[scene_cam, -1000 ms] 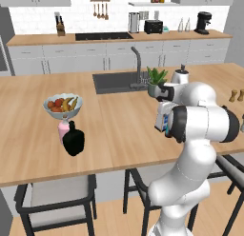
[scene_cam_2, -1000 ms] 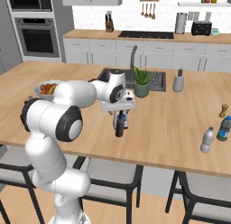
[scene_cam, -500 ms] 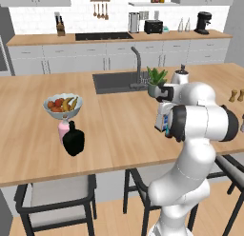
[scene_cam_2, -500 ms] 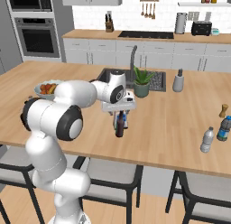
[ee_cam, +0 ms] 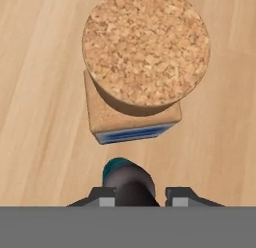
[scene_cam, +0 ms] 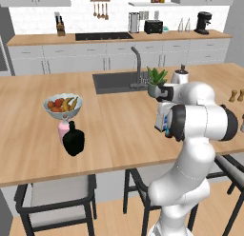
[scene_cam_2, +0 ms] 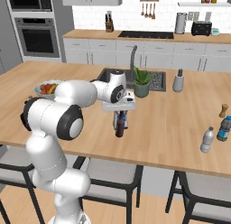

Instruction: Move the plastic bottles in the middle to the plastics group, and the glass bottles in the middle to the glass group.

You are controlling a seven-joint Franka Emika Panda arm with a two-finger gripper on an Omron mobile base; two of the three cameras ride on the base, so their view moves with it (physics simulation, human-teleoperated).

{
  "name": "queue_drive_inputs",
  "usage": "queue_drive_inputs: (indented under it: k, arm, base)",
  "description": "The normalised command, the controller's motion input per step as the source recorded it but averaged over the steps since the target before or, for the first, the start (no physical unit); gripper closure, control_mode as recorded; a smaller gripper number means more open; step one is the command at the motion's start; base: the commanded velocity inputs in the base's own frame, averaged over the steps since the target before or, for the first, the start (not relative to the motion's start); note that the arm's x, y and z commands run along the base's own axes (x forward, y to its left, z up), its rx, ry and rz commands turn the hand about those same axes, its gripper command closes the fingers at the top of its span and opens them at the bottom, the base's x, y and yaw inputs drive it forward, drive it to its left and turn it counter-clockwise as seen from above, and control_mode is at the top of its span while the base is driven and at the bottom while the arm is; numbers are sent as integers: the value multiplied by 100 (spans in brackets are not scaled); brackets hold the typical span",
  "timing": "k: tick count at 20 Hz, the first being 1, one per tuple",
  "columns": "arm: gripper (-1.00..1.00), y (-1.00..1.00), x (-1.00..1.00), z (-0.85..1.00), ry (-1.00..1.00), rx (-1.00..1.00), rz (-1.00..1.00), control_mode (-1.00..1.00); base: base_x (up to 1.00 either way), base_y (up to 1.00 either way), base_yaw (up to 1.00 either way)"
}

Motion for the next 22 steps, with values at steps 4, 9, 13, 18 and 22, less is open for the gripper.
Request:
queue_drive_inputs:
  k: [4,9,13,18,22]
  arm:
    - [100,6,-12,-9,0,0,-10,-100]
    - [100,7,-14,-4,0,-3,-11,-100]
    - [100,15,-42,26,0,0,-6,-100]
    - [100,57,-53,24,0,0,0,-100]
    - [100,98,-32,4,-4,0,0,-100]
  base:
    - [0,0,0]
    - [0,0,0]
    - [0,0,0]
    - [0,0,0]
    - [0,0,0]
